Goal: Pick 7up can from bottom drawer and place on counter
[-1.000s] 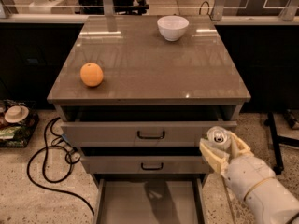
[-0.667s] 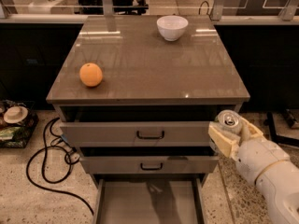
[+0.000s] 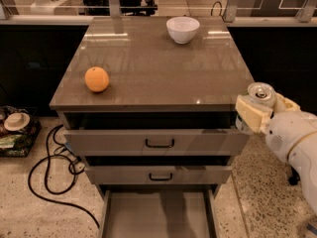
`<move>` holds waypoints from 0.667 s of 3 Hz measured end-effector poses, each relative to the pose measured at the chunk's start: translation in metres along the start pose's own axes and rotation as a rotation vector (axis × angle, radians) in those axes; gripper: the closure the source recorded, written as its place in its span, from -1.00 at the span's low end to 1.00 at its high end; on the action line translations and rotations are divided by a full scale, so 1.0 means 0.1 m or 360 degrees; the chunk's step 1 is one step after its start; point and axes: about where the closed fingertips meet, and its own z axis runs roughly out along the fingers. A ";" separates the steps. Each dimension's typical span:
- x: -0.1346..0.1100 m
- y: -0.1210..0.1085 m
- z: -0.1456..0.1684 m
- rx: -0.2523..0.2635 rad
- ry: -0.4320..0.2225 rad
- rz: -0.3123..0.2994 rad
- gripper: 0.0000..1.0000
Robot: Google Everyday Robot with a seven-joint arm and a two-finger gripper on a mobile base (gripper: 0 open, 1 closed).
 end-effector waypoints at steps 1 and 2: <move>-0.27 -0.14 0.22 -0.0016 -0.0035 0.0028 1.00; -0.35 -0.44 0.85 -0.0022 0.0058 0.0040 1.00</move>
Offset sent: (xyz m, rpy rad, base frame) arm 0.1386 -0.0053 0.0549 0.0515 0.0351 0.1041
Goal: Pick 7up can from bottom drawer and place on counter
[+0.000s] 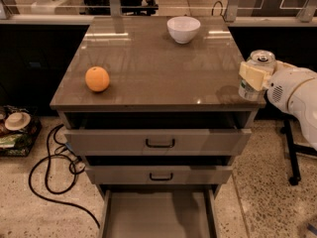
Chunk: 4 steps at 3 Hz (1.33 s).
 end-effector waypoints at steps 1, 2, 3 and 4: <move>0.00 0.00 0.00 0.0000 0.0000 0.0000 1.00; 0.01 0.08 0.15 -0.0078 -0.0001 0.0007 1.00; 0.01 0.21 0.47 -0.0240 0.0008 0.0032 1.00; -0.03 0.36 0.83 -0.0395 0.0048 0.0019 1.00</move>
Offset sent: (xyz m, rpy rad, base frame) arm 0.0403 0.0177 -0.0043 0.0430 0.0190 0.1269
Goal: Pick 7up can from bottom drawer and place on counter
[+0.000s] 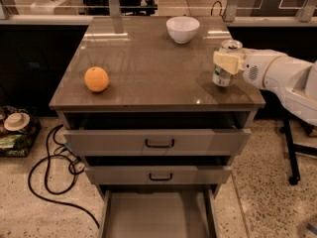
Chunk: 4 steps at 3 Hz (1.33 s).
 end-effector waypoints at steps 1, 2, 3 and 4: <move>-0.09 0.04 0.37 -0.0124 0.0051 -0.0043 1.00; -0.18 0.03 0.63 -0.0223 0.0051 -0.0075 1.00; -0.21 0.01 0.78 -0.0329 -0.0004 -0.0085 1.00; -0.19 0.02 0.91 -0.0437 -0.0037 -0.0088 1.00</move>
Offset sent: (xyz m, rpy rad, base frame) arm 0.0871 0.0379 0.0057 -0.0344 -0.0010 0.2225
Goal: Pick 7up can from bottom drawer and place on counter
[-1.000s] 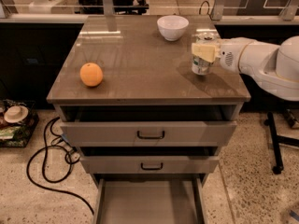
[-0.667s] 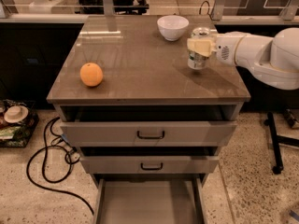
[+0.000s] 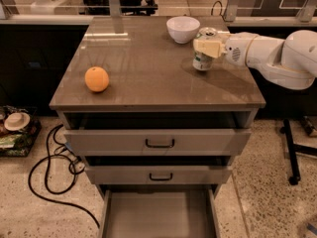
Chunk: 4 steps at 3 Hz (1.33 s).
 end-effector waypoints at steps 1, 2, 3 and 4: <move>0.08 0.02 0.11 -0.0090 0.0029 0.0015 1.00; 0.15 0.06 0.21 -0.0163 0.0055 0.0037 1.00; 0.16 0.08 0.24 -0.0178 0.0057 0.0039 0.72; 0.16 0.10 0.26 -0.0183 0.0056 0.0039 0.25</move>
Offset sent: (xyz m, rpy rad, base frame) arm 0.0123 0.0207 -0.0277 0.0180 0.0770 0.1428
